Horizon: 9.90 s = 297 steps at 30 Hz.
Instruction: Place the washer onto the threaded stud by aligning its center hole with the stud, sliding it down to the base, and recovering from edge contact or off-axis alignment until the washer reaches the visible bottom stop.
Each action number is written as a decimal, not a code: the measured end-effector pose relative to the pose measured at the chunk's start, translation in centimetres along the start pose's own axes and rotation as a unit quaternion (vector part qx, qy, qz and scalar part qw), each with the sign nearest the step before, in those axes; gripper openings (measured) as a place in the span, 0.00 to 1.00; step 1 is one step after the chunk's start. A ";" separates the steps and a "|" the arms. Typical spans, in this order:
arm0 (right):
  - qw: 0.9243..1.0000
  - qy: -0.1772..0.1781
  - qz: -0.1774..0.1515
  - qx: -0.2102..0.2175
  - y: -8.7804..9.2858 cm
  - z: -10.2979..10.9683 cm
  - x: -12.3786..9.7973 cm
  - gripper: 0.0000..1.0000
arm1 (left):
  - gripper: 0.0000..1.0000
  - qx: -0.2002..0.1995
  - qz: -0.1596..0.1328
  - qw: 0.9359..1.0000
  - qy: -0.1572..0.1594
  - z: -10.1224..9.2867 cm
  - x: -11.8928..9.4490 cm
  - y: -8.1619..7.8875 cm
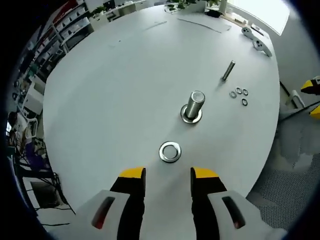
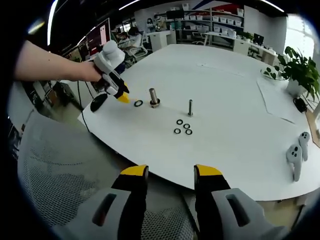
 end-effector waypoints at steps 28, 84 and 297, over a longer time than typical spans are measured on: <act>1.000 0.001 -0.002 0.004 0.0 -0.1 0.0 0.38 | 0.40 -0.003 0.034 0.999 0.025 -1.3 3.1 -1.1; 1.000 0.000 -0.006 0.001 -0.1 -0.1 -0.1 0.38 | 0.20 0.001 0.063 0.998 0.025 -0.4 4.2 -2.0; 1.000 -0.003 -0.008 0.003 -0.1 -0.1 -0.1 0.36 | 0.29 0.037 -0.083 0.996 -0.010 0.0 -0.2 -6.7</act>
Point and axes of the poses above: the point that each gripper's makers call its tool centre point, and the gripper's own axes: x roughly forward along the fingers, z roughly to its left, y roughly out of its underside, the point moved 1 cm from there along -x, roughly backward along the fingers, and after that the axes turned 11 degrees about x, right-handed, at the moved point
